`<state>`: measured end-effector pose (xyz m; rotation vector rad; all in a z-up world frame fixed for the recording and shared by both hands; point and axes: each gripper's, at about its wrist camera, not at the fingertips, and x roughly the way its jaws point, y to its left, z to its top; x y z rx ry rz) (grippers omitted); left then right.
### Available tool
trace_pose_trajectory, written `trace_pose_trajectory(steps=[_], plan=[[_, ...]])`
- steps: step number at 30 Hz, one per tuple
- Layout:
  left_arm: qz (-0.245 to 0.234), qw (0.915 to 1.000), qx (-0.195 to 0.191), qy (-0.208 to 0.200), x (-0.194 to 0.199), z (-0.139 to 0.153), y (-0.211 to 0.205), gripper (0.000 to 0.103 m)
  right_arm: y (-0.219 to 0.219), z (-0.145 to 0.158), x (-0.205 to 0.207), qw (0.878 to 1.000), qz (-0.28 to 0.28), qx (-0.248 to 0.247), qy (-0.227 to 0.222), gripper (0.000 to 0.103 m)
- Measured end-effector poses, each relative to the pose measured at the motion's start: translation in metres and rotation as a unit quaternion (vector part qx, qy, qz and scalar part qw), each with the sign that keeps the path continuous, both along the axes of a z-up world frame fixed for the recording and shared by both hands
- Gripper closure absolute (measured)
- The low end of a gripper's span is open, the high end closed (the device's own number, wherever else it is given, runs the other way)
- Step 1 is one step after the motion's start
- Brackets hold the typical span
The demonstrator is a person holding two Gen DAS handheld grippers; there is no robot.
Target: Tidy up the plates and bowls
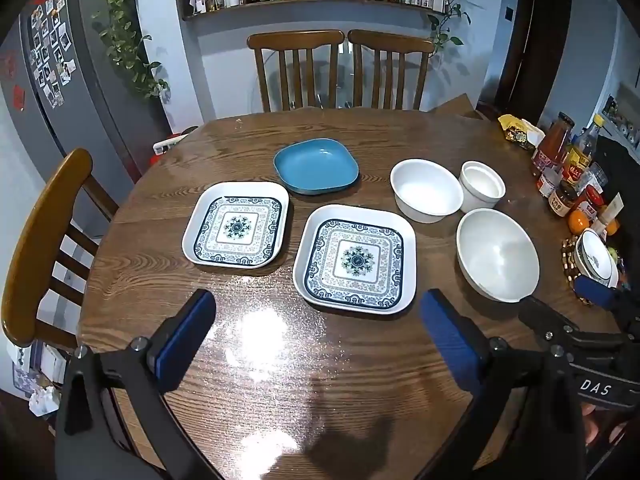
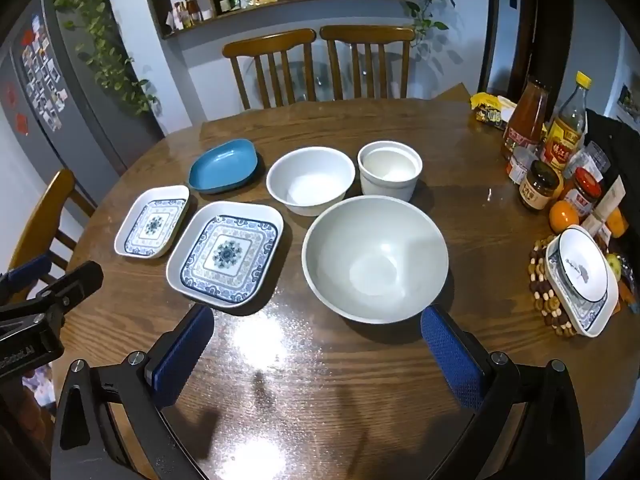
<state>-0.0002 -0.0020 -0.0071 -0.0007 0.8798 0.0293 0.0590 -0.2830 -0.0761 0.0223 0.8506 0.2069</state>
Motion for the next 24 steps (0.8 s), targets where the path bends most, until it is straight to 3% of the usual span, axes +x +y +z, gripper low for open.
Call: trace_pose_trajectory(steps=[24], plan=[[0.0,1.0,0.003,0.006,-0.0035,-0.005,-0.0058,0.001,-0.0034,-0.0031,-0.0069,1.0,-0.004,0.004,0.002,0.0]])
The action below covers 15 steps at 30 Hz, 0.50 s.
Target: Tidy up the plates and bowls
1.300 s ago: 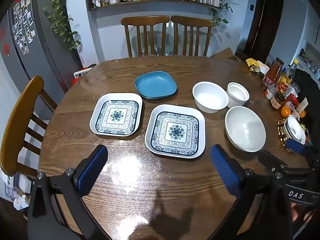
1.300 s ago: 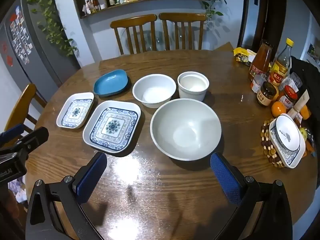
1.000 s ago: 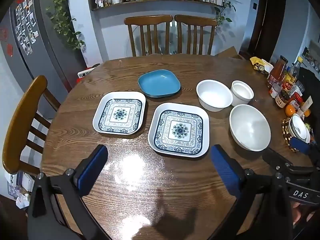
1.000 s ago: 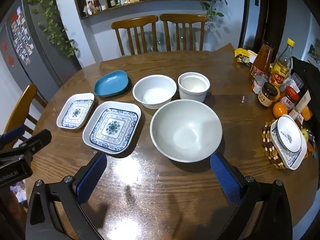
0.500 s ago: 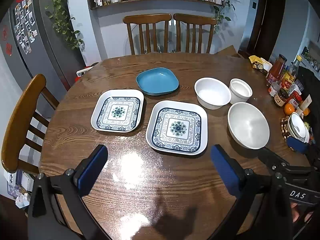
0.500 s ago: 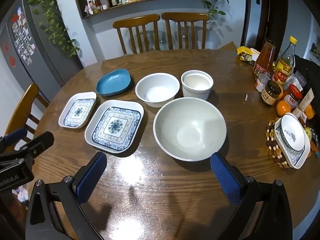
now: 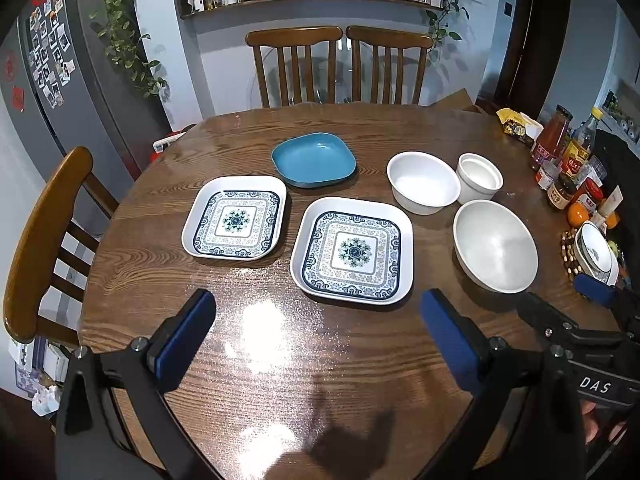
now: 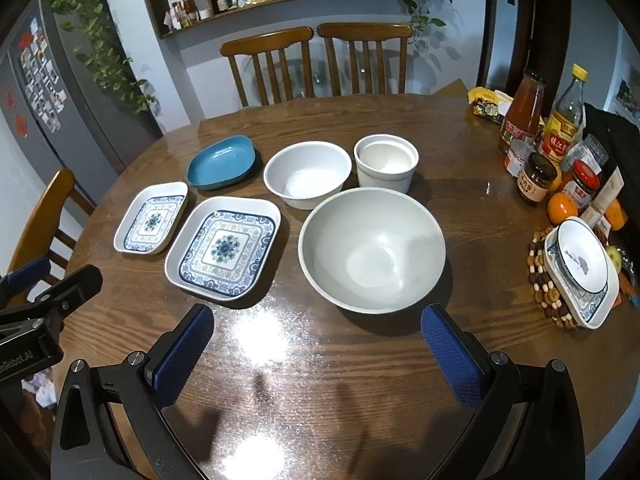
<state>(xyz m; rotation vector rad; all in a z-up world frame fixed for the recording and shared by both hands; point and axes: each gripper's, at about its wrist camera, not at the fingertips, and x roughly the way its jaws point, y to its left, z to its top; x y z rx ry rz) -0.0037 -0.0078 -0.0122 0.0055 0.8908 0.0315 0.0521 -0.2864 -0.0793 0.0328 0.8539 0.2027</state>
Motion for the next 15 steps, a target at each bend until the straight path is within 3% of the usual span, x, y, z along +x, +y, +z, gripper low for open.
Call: trace_pose_trajectory(steps=[15], plan=[[-0.006,1.0,0.007,0.001,-0.0024,0.0005,-0.0018,0.001,0.0016,0.0031,0.0004,1.0,0.006,-0.006,-0.002,0.0]])
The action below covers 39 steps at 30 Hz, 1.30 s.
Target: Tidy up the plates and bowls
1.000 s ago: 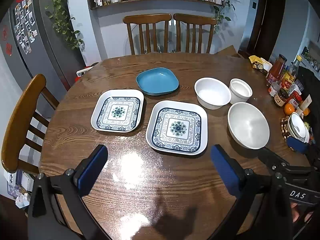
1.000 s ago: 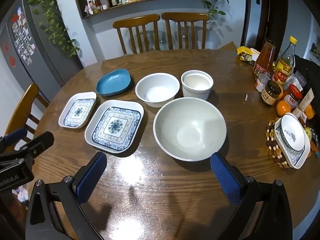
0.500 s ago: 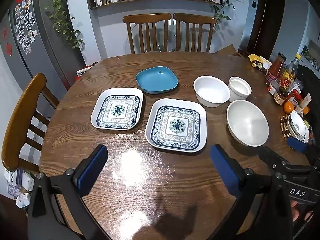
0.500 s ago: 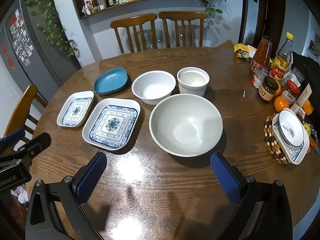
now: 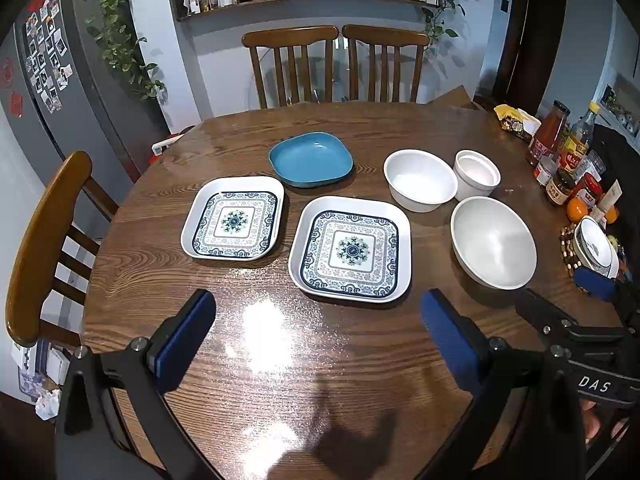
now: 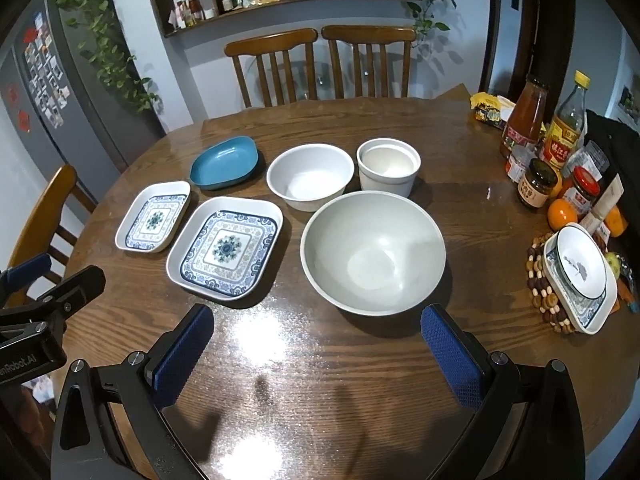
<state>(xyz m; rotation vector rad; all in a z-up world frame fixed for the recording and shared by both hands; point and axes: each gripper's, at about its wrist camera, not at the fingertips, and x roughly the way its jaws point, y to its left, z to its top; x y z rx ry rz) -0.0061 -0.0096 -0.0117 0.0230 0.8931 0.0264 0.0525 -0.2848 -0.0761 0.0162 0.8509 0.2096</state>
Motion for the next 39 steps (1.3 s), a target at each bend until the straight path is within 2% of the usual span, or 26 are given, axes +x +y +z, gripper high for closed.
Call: trace_pose_trajectory(steps=[39], plan=[[-0.008,0.9999,0.002,0.007,0.0086,-0.005,-0.0065,0.001,-0.0009,-0.0033,0.0039,1.0,-0.001,0.002,0.006,0.0]])
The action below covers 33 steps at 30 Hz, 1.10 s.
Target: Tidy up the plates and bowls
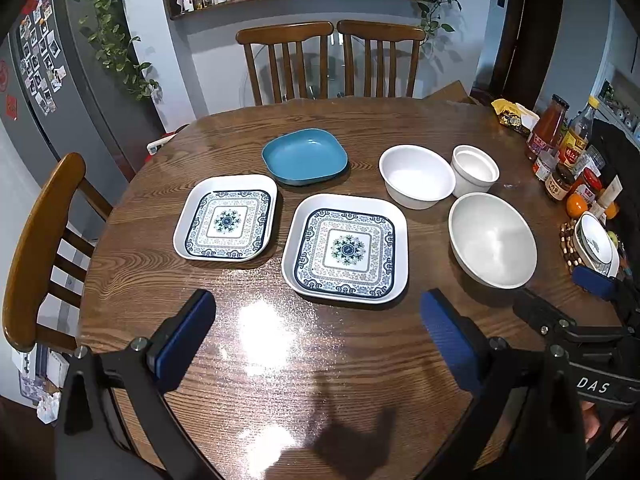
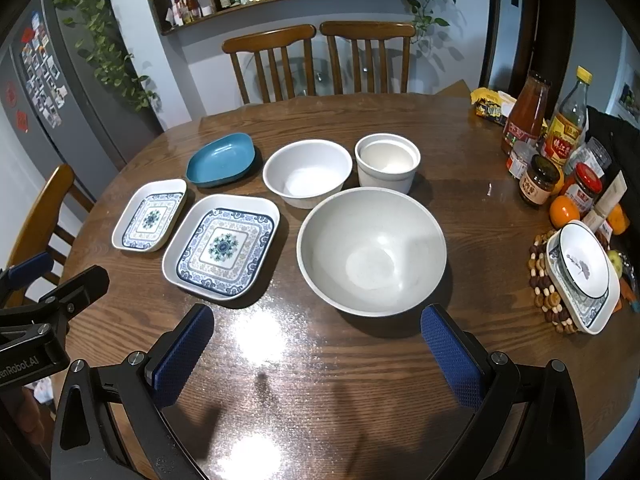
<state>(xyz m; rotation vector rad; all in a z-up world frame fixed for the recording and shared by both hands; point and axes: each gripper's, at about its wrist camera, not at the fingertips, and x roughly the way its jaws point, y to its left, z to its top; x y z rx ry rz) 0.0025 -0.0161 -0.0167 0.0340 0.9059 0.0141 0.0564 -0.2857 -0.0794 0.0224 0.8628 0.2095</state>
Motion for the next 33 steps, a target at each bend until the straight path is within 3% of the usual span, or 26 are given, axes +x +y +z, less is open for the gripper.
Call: trace_pose_trajectory(steps=[15,21,27,33], plan=[[-0.006,0.9997,-0.016,0.017,0.007,-0.011,0.0,0.001,-0.002,-0.01,0.003,1.0,-0.002,0.005,0.01,0.0],[0.0,0.9915,-0.121,0.049,0.022,-0.035,0.025,0.001,0.011,-0.023,0.003,0.997,0.048,0.041,0.034,0.0],[0.022,0.9806,-0.178,0.08,0.04,-0.058,0.051,0.002,0.033,-0.044,0.012,0.993,0.078,0.059,0.073,0.0],[0.032,0.9794,-0.172,0.101,0.057,-0.077,0.067,0.024,0.058,-0.055,0.025,0.991,0.092,0.056,0.084,0.0]])
